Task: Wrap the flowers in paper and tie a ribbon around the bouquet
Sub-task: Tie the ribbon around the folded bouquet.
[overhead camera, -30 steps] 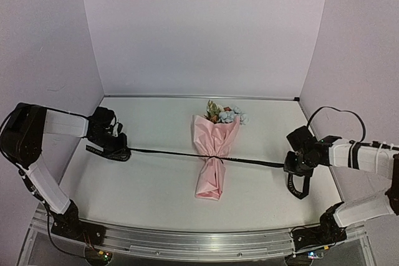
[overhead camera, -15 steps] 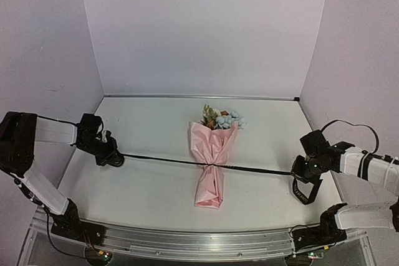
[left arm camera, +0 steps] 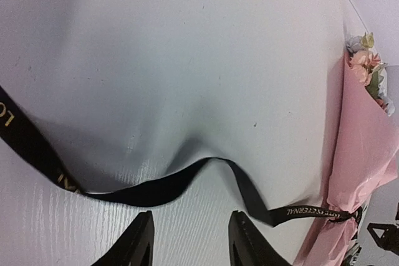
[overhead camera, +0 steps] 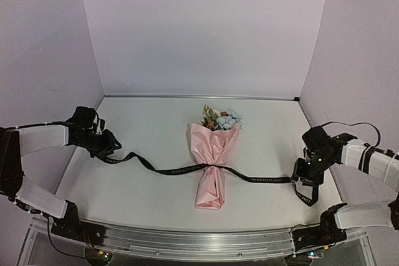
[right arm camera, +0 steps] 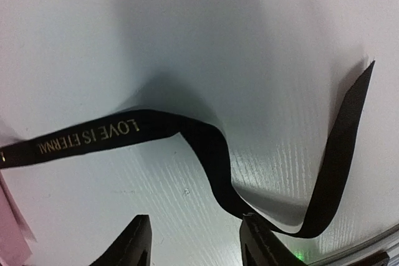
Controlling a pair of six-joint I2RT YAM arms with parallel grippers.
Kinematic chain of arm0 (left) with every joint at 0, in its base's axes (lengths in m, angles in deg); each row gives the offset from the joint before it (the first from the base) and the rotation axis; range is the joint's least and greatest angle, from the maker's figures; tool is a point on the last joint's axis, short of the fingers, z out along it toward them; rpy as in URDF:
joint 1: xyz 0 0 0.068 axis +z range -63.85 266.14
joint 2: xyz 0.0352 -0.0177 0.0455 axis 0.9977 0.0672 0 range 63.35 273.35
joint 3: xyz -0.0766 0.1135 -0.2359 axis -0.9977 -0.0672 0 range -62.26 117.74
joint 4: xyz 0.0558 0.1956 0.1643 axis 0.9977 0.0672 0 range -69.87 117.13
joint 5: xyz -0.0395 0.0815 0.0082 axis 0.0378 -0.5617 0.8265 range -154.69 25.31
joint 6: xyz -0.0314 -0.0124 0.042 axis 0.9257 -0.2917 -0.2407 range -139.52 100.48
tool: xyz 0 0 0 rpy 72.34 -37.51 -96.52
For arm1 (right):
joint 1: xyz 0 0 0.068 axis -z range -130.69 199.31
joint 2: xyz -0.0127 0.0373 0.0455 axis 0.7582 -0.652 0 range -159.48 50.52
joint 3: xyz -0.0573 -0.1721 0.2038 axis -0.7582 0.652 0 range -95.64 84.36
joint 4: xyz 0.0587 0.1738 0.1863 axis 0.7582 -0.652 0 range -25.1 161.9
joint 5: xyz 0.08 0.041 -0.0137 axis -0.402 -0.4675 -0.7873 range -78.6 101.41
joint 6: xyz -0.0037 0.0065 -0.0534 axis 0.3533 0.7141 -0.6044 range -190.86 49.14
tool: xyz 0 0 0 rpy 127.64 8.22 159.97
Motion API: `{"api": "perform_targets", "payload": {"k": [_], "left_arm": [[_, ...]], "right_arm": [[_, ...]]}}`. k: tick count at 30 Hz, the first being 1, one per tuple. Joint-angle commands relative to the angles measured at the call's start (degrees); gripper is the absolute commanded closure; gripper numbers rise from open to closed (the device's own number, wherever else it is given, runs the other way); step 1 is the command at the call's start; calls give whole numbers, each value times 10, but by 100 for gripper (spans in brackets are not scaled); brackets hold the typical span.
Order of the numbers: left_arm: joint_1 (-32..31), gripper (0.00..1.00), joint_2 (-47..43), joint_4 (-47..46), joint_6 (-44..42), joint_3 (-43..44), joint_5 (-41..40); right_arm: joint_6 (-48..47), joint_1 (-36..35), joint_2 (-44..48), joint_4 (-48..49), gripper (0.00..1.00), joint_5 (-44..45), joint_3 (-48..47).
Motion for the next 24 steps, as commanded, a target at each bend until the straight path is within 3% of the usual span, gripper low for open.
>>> {"api": "perform_targets", "payload": {"k": [1,7,12,18,24], "left_arm": [[-28,47,-39,38,-39,55,-58],[-127,41,-44,-6,-130,81,-78],[-217,41,-2,-73,-273,92,-62],[-301,41,59,-176,-504,66,-11],[-330,43,166,-204,-580,119,25]], "right_arm": [[-59,-7,17,-36,40,-27,-36],[-204,-72,-7,22,29,-43,-77],[-367,-140,-60,158,23,-73,-67],[-444,-181,-170,238,22,-110,-102],[-474,-203,-257,326,21,-110,-120]]}}
